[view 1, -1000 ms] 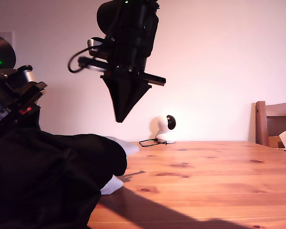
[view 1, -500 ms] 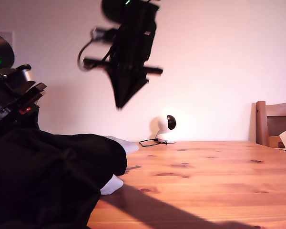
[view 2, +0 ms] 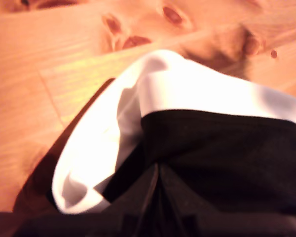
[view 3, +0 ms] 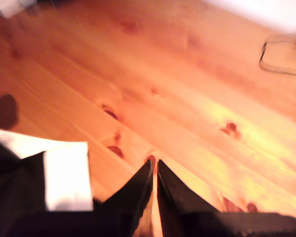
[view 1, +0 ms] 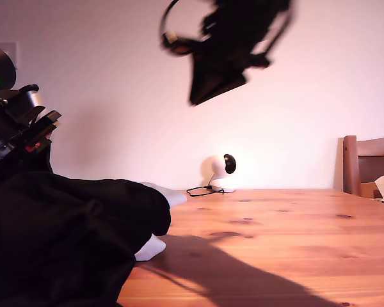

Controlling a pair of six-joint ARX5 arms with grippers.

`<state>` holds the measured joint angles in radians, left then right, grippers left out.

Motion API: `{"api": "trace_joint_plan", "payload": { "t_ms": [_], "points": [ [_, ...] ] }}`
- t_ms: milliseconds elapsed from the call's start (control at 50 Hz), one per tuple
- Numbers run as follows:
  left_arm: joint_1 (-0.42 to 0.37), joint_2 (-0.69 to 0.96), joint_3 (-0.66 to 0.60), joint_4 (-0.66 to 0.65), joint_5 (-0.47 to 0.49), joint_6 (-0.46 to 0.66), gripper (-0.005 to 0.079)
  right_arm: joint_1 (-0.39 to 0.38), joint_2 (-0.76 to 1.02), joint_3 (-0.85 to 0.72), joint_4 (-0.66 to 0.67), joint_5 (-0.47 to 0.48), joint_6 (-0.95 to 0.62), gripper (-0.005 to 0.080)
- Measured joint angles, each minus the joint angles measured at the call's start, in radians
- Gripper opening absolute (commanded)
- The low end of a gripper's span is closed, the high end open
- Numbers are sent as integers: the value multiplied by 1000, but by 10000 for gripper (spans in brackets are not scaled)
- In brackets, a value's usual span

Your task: Fold the shorts in front of you. After folding it, place it to the left side.

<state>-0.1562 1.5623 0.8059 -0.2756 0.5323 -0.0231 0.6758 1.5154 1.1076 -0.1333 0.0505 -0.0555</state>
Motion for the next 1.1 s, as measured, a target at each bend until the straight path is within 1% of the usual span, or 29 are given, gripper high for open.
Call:
{"api": "trace_joint_plan", "payload": {
  "t_ms": [100,140,200,280,360,480,600,720,820,940,1100],
  "points": [
    [0,0,0,0,0,0,-19,-9,-114,-114,11,-35,19,-11],
    [0,0,0,0,0,0,-19,-19,-134,-135,-2,-64,88,-11],
    [0,7,0,0,0,0,-19,-38,-136,-140,-35,-135,143,-11],
    [0,37,0,-1,0,-1,-19,-61,-110,-140,-53,-220,235,-11],
    [0,80,0,-9,0,-1,-19,-74,-85,-141,-61,-253,285,-11],
    [1,106,0,-14,1,-1,-19,-72,-59,-141,-64,-293,337,-11],
    [1,106,0,-17,1,-1,-19,-72,-13,-141,-62,-364,385,-11],
    [1,106,4,-39,0,-1,-19,-72,73,-141,-59,-437,422,-11],
    [1,106,4,-46,1,-1,-19,-72,127,-142,-64,-470,447,-11],
    [1,109,5,-55,1,0,-19,-72,152,-142,-63,-517,449,-11],
    [1,112,10,-59,1,0,-19,-71,178,-142,-46,-535,455,-11]
  ]
}}
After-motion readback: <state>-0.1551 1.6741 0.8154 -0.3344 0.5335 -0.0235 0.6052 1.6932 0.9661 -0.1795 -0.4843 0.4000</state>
